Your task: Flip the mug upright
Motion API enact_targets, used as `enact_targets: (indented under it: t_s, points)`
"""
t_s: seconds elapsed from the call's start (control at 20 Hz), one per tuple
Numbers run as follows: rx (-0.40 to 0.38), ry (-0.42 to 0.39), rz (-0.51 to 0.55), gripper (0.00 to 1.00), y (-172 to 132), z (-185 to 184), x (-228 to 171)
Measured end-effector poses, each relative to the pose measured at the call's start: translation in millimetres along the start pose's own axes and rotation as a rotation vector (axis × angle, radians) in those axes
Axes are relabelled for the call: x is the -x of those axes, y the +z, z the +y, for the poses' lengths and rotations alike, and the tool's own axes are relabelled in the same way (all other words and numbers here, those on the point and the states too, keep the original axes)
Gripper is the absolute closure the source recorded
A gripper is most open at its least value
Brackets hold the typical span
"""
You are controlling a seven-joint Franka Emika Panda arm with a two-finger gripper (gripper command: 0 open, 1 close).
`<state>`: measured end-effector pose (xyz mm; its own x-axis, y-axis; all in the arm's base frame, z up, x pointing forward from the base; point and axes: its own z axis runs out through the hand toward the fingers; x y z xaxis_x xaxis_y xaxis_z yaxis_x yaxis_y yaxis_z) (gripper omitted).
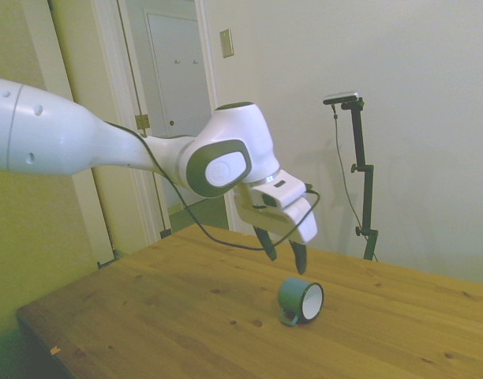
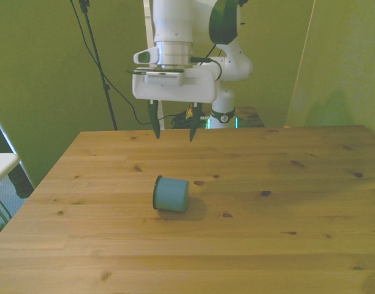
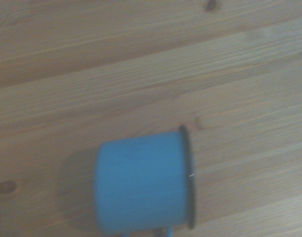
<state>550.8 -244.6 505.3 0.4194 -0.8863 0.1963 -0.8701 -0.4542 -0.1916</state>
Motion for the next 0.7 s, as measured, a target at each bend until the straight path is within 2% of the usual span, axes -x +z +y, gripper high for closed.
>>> enact_targets:
  t_s: [0.15,0.25,0.7]
  points:
    - [0.007,0.047,0.035,0.00,18,-1,-50]
    - [-0.002,0.047,0.024,0.00,19,-5,-52]
    - [-0.060,-0.060,-0.231,0.00,77,-21,-62]
